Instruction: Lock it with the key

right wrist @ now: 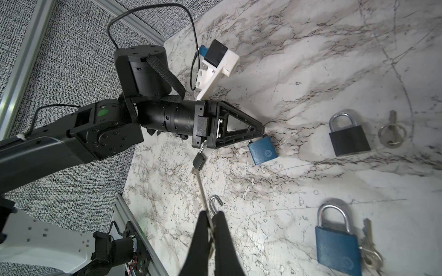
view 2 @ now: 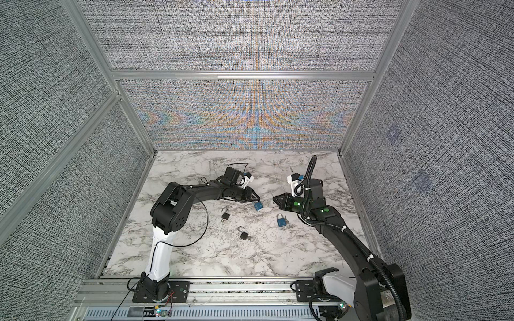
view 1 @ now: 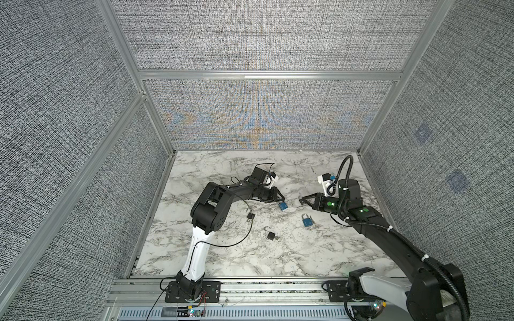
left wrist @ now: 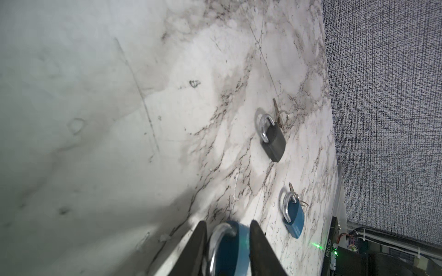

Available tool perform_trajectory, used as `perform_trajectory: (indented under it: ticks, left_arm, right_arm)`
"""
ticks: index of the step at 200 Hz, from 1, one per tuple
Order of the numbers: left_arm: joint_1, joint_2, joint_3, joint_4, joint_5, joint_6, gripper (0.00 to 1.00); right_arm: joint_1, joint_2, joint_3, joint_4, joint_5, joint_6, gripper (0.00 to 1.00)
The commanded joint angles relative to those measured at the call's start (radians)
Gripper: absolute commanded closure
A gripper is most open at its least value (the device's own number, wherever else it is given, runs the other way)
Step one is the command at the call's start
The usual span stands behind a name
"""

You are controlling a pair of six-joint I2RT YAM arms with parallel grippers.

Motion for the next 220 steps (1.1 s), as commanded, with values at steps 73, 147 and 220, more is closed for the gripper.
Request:
perform_trajectory:
  ticks: [73, 147, 220]
  left_arm:
    - [0.073, -0.138, -0.142, 0.128, -0.053, -0.047, 0.64]
    - [0.078, -0.489, -0.408, 0.429, -0.087, -0.140, 0.64]
    - [0.076, -0.721, -0.525, 0.369, -0.203, -0.052, 0.63]
  right_arm:
    - [0.017, 0.026, 0.057, -0.101, 0.152, -0.034, 1.00]
    - [0.061, 0.250, 0.142, -0.065, 0.226, -0.091, 1.00]
    - [0.099, 0.496, 0.248, 0.060, 0.222, -0.073, 1.00]
